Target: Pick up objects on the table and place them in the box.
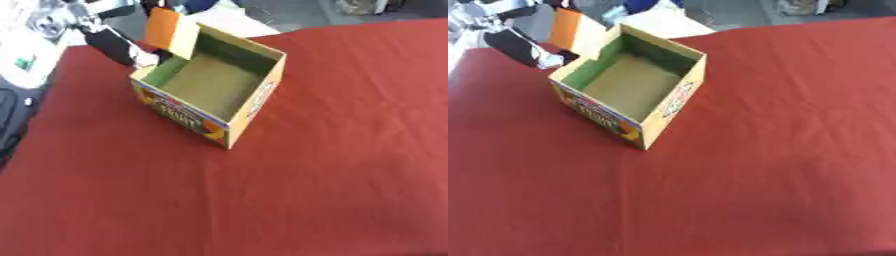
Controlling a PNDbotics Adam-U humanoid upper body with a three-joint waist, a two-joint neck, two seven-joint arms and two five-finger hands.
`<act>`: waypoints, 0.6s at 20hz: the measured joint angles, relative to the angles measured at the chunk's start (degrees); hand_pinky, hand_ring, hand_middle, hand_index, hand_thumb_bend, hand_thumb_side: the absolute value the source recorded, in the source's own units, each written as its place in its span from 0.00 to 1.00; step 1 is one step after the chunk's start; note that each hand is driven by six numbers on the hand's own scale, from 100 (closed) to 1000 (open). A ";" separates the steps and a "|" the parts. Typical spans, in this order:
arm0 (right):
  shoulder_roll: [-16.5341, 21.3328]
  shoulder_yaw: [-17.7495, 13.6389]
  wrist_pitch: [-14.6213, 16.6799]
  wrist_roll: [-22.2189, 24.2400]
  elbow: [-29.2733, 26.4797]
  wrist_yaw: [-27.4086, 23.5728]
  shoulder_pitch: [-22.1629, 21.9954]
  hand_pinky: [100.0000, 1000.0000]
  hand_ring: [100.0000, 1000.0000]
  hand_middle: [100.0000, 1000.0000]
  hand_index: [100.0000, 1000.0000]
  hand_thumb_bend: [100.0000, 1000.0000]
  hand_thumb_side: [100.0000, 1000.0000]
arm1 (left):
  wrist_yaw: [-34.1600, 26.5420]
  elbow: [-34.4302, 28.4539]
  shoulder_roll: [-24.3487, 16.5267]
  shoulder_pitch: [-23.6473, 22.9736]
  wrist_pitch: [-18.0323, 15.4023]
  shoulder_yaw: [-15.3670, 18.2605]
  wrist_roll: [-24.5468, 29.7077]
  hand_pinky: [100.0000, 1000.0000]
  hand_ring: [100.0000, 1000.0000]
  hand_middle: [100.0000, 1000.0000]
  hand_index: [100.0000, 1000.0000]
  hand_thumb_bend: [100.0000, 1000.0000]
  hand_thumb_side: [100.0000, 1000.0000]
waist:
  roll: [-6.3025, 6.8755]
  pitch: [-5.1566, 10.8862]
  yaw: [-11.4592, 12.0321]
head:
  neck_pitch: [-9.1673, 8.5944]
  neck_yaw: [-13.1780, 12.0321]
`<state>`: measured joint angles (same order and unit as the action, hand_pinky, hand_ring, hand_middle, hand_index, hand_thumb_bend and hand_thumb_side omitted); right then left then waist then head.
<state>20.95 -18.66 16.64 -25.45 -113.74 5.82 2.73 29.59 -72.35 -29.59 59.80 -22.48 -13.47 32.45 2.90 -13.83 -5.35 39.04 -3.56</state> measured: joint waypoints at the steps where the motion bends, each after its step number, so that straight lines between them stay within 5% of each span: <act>1: -0.01 0.01 0.07 0.08 0.00 -0.09 0.27 0.58 0.74 0.50 0.69 0.00 0.86 | 0.61 0.50 0.53 0.55 -0.32 -0.14 -0.18 0.65 0.63 0.50 0.57 0.00 0.16 | 0.01 -0.23 -0.22 | -0.19 -0.11; 12: -0.52 0.38 0.46 0.96 0.00 -1.06 2.17 0.58 0.74 0.50 0.69 0.00 0.86 | 9.36 7.00 4.63 1.78 -3.72 -0.15 -2.82 0.67 0.65 0.53 0.60 0.00 0.16 | 0.05 -2.42 -2.10 | -2.11 -1.36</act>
<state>20.43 -18.27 17.10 -24.49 -113.74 4.76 4.90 38.95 -65.35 -24.96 61.57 -26.20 -13.62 29.63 2.95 -16.26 -7.45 36.92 -4.93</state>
